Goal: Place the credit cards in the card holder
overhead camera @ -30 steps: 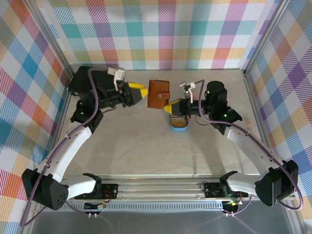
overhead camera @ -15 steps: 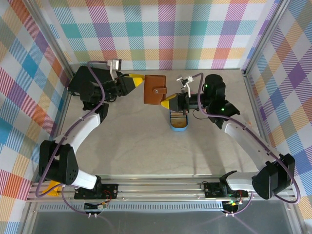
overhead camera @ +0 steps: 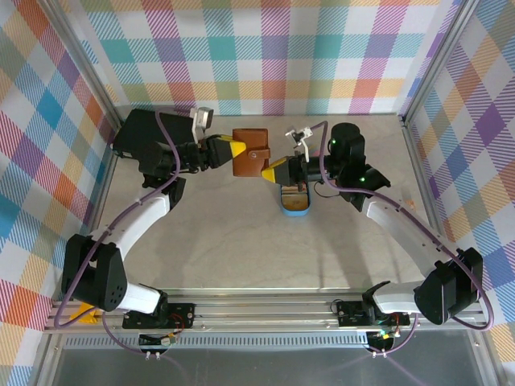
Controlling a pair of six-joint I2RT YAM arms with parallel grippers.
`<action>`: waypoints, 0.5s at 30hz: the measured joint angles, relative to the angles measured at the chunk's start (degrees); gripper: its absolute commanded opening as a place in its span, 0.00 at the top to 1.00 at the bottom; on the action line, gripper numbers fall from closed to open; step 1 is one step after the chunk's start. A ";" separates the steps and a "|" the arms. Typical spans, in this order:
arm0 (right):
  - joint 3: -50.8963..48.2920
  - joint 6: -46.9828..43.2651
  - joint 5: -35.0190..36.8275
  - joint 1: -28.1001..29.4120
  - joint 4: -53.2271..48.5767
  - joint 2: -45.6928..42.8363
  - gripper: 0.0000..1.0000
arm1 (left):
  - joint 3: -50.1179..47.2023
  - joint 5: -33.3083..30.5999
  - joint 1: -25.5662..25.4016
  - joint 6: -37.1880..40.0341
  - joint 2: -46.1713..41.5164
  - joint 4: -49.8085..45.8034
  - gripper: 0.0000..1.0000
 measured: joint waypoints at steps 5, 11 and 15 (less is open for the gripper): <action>1.68 -4.48 6.64 0.26 -6.21 -0.79 0.39 | -0.13 -0.63 -0.28 5.79 -2.01 -6.60 1.00; 1.77 -8.74 24.35 1.01 -15.02 -9.55 0.36 | 3.56 -13.92 -3.10 32.39 -11.61 -43.23 1.00; 4.02 -8.31 36.02 4.37 -17.81 -12.44 0.41 | 6.14 -25.18 -5.64 43.34 -15.74 -57.05 1.00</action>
